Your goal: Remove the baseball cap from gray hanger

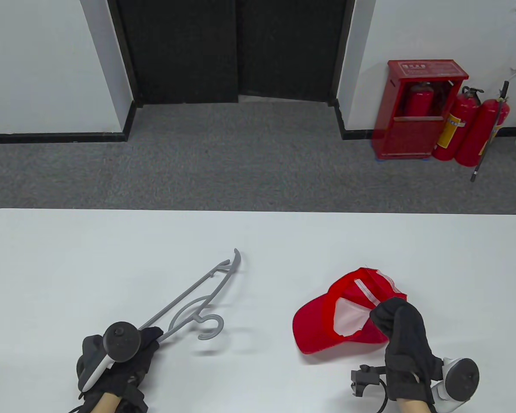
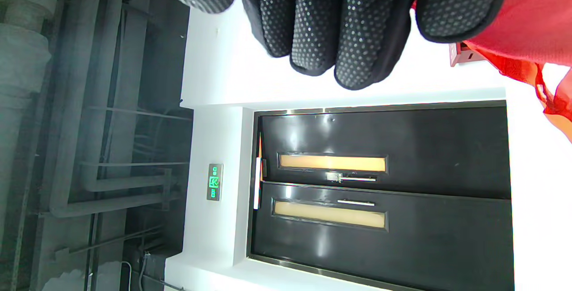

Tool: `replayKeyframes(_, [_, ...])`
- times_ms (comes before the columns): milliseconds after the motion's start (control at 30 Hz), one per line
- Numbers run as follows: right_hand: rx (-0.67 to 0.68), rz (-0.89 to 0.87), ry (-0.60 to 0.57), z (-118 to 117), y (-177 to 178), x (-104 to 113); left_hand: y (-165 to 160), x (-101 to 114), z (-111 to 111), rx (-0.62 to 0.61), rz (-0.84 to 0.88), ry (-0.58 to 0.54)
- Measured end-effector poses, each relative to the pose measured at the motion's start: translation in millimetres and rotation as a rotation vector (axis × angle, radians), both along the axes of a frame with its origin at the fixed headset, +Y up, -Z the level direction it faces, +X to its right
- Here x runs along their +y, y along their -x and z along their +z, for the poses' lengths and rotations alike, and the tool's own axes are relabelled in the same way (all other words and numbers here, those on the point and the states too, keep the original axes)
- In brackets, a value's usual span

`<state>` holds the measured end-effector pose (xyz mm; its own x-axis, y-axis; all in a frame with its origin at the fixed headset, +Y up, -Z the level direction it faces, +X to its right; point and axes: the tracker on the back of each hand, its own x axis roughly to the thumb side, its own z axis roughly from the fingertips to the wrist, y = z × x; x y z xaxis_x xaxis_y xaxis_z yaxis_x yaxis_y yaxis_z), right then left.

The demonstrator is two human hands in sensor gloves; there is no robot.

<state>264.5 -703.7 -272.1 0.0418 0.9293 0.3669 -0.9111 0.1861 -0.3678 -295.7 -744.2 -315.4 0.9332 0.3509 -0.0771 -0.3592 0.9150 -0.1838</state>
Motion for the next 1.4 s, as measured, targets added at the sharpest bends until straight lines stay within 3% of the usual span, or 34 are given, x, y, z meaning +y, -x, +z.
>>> replayKeyframes(433, [0.022,0.022,0.001,0,3,1,-4,-4,-1,-0.038,-0.035,0.117])
replayKeyframes(867, [0.124,0.118,0.006,-4,13,2,-16,25,8,-0.101,0.046,-0.031])
replayKeyframes(1133, [0.257,0.374,-0.003,-6,31,7,-31,45,19,-0.179,0.055,-0.120])
replayKeyframes(1400, [0.371,0.615,0.024,-7,51,7,-36,51,23,-0.213,0.060,-0.147])
